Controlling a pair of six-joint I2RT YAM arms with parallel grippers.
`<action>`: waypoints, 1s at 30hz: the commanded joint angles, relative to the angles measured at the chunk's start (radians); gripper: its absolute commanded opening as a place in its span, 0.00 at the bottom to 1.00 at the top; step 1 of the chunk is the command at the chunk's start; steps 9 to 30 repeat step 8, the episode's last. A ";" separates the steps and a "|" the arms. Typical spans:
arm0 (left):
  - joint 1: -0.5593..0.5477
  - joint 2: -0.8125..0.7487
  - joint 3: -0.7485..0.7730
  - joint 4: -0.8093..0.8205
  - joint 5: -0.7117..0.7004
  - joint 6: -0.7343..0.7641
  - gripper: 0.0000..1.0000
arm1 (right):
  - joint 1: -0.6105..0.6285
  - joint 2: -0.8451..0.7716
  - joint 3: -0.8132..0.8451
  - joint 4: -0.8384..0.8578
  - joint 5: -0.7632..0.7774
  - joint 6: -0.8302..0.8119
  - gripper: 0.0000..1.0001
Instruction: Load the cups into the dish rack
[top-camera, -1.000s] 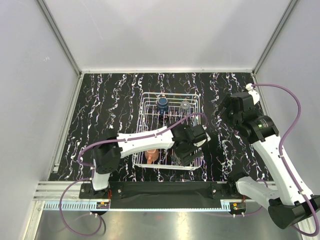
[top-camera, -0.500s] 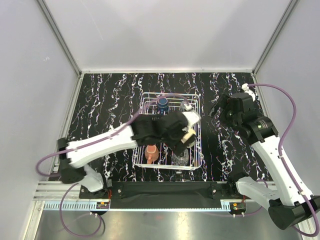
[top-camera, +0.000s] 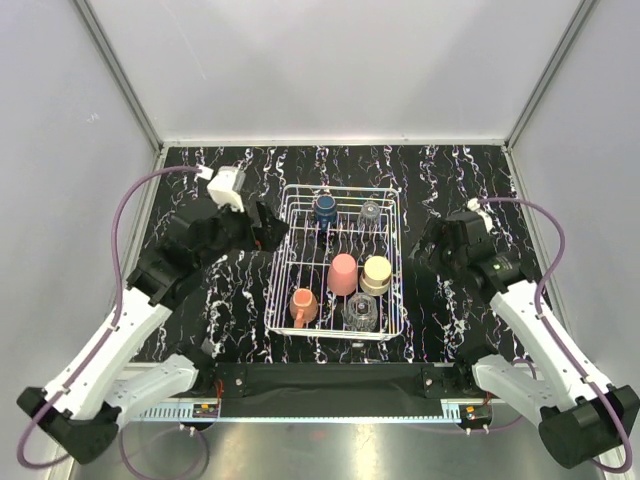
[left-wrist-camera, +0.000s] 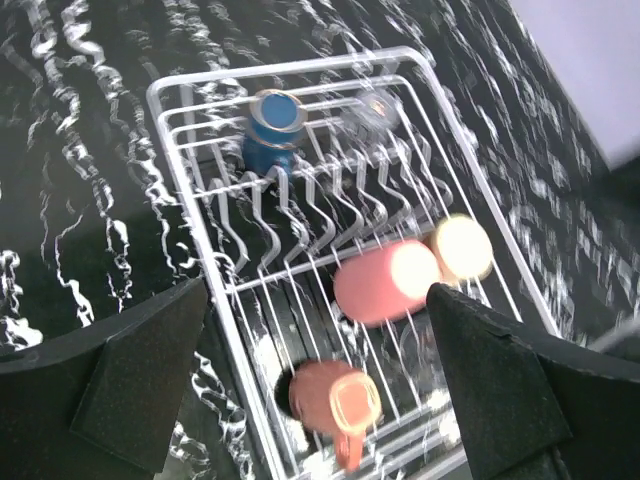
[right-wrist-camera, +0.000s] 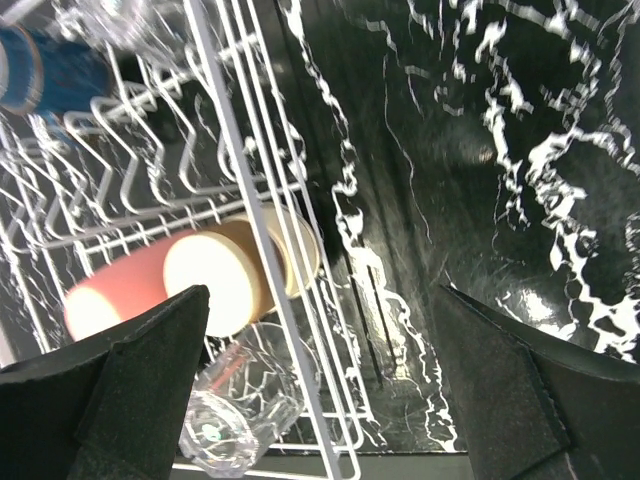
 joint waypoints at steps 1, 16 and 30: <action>0.172 -0.040 -0.089 0.185 0.241 -0.150 0.99 | 0.001 -0.042 -0.044 0.090 -0.052 0.020 1.00; 0.321 -0.202 -0.286 0.420 0.451 -0.263 0.99 | 0.001 -0.108 -0.141 0.188 -0.132 -0.022 1.00; 0.321 -0.202 -0.286 0.420 0.451 -0.263 0.99 | 0.001 -0.108 -0.141 0.188 -0.132 -0.022 1.00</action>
